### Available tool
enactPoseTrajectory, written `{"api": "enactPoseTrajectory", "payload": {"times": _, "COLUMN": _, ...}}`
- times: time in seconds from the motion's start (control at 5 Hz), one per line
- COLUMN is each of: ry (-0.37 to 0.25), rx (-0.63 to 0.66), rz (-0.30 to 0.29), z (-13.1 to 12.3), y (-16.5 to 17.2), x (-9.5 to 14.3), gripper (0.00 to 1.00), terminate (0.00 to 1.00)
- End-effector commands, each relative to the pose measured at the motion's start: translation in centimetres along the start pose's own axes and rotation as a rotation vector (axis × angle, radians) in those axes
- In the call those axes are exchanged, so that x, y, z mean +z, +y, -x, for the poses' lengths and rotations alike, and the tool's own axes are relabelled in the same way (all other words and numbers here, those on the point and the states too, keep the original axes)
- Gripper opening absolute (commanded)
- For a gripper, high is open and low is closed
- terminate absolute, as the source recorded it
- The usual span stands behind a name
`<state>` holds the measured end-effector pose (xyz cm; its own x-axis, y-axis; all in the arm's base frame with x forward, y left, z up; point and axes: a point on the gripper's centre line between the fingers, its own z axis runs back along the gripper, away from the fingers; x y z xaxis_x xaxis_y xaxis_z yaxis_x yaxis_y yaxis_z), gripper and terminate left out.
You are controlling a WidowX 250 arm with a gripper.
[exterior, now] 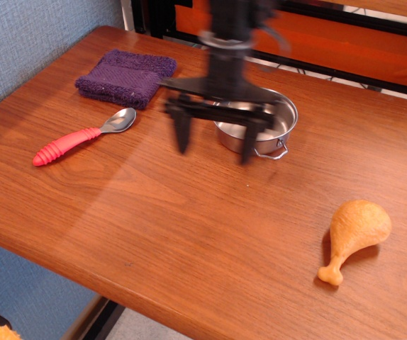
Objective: Move the leg piece from behind and place in the front edge
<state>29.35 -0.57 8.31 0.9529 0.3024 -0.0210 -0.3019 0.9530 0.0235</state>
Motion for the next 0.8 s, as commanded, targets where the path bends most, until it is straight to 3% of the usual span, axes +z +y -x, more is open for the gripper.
{"api": "enactPoseTrajectory", "payload": {"times": 0.0, "ry": -0.056, "rx": 0.276, "rz": 0.017, "z": -1.2, "y": 9.0, "x": 1.1, "gripper": 1.0, "terminate": 0.0}}
{"api": "enactPoseTrajectory", "payload": {"times": 0.2, "ry": -0.112, "rx": 0.331, "rz": -0.002, "z": -1.3, "y": 11.2, "x": 1.2, "gripper": 1.0, "terminate": 0.0}}
{"api": "enactPoseTrajectory", "payload": {"times": 0.4, "ry": -0.112, "rx": 0.331, "rz": -0.002, "z": -1.3, "y": 11.2, "x": 1.2, "gripper": 1.0, "terminate": 0.0}}
{"api": "enactPoseTrajectory", "payload": {"times": 0.6, "ry": -0.112, "rx": 0.331, "rz": -0.002, "z": -1.3, "y": 11.2, "x": 1.2, "gripper": 1.0, "terminate": 1.0}}
